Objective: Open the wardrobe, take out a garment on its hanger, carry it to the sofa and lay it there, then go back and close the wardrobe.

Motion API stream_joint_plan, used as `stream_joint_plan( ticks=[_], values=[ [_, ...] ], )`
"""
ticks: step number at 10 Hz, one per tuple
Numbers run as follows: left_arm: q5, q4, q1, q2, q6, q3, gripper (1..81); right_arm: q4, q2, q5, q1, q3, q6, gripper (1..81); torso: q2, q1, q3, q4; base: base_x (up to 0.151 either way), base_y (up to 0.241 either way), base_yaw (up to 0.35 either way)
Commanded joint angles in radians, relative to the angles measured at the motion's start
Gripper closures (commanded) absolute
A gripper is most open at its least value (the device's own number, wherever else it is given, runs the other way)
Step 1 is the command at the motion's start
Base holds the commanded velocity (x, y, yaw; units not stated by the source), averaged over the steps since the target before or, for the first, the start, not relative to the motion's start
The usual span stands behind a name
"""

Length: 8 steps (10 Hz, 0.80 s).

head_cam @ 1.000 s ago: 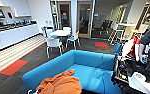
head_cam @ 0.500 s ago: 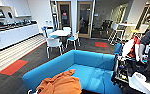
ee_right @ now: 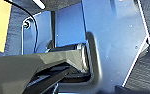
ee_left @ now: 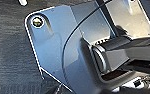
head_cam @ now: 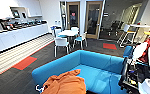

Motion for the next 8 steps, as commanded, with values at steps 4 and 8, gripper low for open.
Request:
stream_joint_plan(
  ticks=[4,8],
  values=[
    [0.05,0.008,-0.034,0.0,0.018,-0.006,1.0,-0.011,0.008,-0.046,0.022,0.008,-0.005,1.0,0.0,0.0,0.0,0.0,0.0,0.0,0.302],
    [0.048,0.008,-0.034,0.002,0.037,-0.006,1.0,-0.012,0.008,-0.048,0.025,0.005,-0.005,1.0,0.0,0.0,0.0,0.0,0.0,0.0,0.303]
  ],
)
